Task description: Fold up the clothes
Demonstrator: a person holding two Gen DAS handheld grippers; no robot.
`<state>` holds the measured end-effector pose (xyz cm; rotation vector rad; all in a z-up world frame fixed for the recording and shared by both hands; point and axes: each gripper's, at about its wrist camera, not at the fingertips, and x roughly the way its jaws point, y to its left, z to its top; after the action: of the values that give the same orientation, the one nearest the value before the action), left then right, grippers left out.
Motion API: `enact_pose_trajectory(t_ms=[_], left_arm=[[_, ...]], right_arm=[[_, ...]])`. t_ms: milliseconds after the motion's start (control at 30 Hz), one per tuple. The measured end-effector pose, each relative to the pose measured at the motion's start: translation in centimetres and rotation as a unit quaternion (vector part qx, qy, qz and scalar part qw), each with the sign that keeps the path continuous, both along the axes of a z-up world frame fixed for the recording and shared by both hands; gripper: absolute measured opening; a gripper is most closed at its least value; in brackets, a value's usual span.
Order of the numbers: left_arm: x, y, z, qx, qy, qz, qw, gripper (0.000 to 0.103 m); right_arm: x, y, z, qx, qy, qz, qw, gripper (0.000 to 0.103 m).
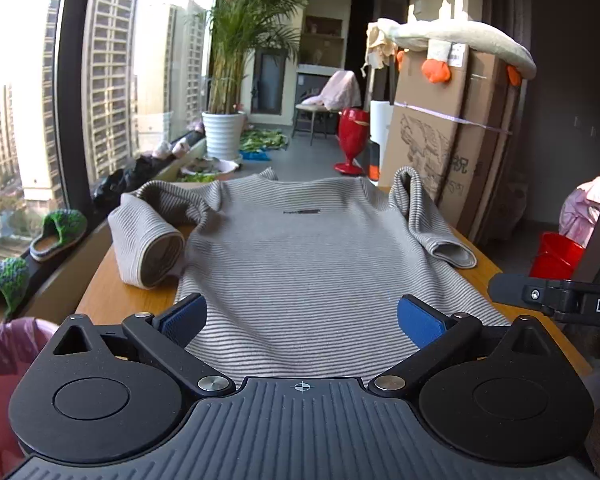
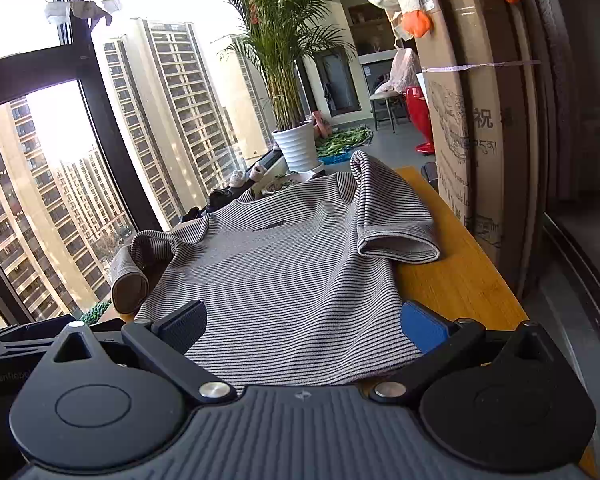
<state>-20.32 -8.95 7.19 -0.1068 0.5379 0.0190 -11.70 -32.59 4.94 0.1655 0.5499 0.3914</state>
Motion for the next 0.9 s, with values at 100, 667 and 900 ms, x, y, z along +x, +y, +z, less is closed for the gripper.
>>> enact_pose_trajectory(t_ms=[100, 667, 900], left_arm=[[-1.1, -0.7, -0.1, 0.013, 0.012, 0.008, 0.9998, 0.103], [-3.8, -1.6, -0.5, 0.026, 0.053, 0.037, 0.9976, 0.103], [-3.4, -1.4, -1.2, 0.028, 0.076, 0.044, 0.9957, 0.103]], right_arm=[[-1.3, 0.0, -0.3, -0.014, 0.019, -0.007, 1.0, 0.103], [-3.8, 1.0, -0.4, -0.05, 0.04, 0.012, 0.998, 0.103], [-3.4, 1.5, -1.3, -0.059, 0.064, 0.022, 0.996, 0.103]])
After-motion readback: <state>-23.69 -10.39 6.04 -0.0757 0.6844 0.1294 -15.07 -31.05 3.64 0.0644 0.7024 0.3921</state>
